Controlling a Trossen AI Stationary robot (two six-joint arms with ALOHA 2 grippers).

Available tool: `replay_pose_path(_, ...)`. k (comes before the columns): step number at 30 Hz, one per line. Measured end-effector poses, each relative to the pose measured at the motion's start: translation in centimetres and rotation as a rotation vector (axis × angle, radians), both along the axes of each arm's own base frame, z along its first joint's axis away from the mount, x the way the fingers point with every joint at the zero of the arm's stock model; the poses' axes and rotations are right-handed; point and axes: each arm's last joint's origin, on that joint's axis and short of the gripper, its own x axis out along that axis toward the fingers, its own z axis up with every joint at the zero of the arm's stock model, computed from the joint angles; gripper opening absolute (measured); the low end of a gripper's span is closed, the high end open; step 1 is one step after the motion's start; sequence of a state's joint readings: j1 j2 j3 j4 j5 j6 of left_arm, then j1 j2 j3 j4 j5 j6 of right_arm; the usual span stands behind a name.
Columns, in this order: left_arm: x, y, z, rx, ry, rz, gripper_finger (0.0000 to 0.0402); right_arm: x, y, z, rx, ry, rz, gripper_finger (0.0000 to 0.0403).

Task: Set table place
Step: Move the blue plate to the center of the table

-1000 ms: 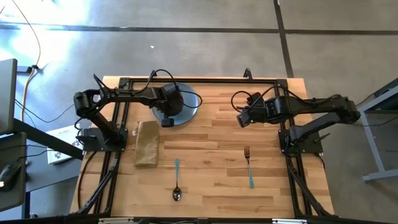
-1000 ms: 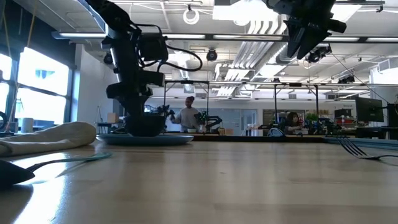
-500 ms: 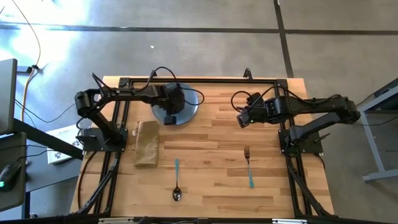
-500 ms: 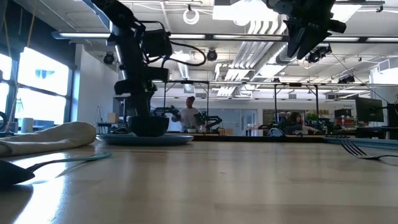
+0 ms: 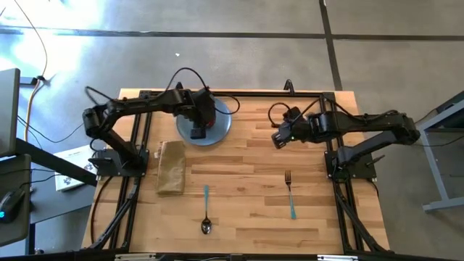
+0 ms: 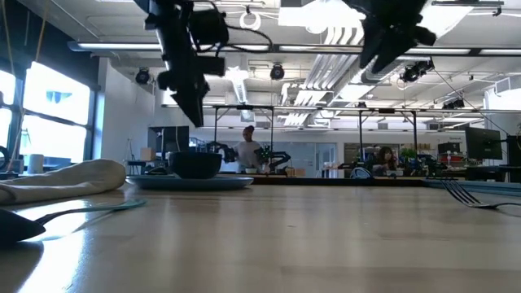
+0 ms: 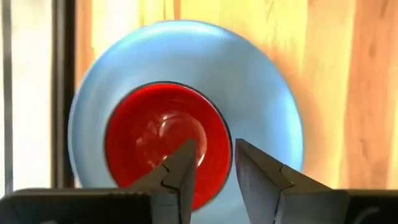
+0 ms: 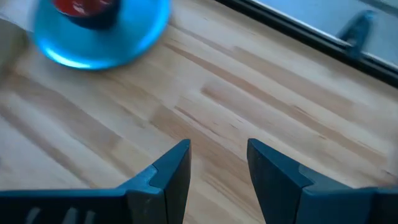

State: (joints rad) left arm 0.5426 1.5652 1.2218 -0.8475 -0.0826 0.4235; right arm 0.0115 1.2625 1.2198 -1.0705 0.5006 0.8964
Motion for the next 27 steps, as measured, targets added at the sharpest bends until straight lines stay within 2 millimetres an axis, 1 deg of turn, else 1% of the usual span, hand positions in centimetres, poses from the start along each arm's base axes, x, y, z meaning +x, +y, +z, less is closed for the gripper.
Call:
replay_pose_path(2, -0.6, -0.3, 1.4, 0.014, -0.025, 0.016, 0.0097, 0.6, -0.7, 0.3, 0.016, -0.043, 0.041, 0.0149)
replay_pose_path(4, -1.5, -0.9, 2.8, 0.029, -0.040, 0.045, 0.0096, 1.4, -1.9, 0.5, 0.018, -0.090, 0.089, 0.0149)
replay_pose_path(7, -3.4, -1.8, 4.6, 0.060, -0.036, 0.102, 0.0096, 3.0, -4.3, 0.5, 0.013, -0.155, 0.172, 0.0148)
replay_pose_path(9, -4.8, -2.5, 5.5, 0.070, -0.023, 0.148, 0.0096, 4.4, -6.3, -0.1, 0.026, -0.192, 0.236, 0.0143)
replay_pose_path(11, -6.1, -3.3, 6.5, 0.079, -0.021, 0.198, 0.0096, 6.0, -8.3, -1.3, 0.052, -0.231, 0.305, 0.0134)
replay_pose_path(14, -7.8, -4.1, 7.5, 0.102, -0.023, 0.273, 0.0096, 8.4, -11.1, -3.9, 0.069, -0.256, 0.363, 0.0114)
replay_pose_path(17, -8.9, -4.7, 8.1, 0.125, -0.029, 0.336, 0.0095, 10.2, -13.7, -6.5, 0.146, -0.265, 0.376, 0.0082)
replay_pose_path(19, -9.4, -4.9, 8.5, 0.145, -0.034, 0.360, 0.0095, 11.5, -14.9, -8.2, 0.198, -0.253, 0.387, 0.0053)
replay_pose_path(20, -9.5, -4.9, 8.6, 0.152, -0.038, 0.365, 0.0095, 12.2, -15.3, -9.0, 0.212, -0.235, 0.396, 0.0036)
replay_pose_path(22, -9.7, -5.0, 8.7, 0.168, -0.045, 0.371, 0.0095, 13.7, -15.3, -10.7, 0.227, -0.195, 0.430, 0.0010)
replay_pose_path(25, -9.7, -4.8, 8.8, 0.205, -0.033, 0.388, 0.0095, 15.8, -14.6, -12.2, 0.238, -0.136, 0.473, 0.0010)
replay_pose_path(27, -9.5, -4.6, 8.6, 0.241, -0.020, 0.404, 0.0093, 16.7, -14.0, -12.1, 0.237, -0.115, 0.508, 0.0005)
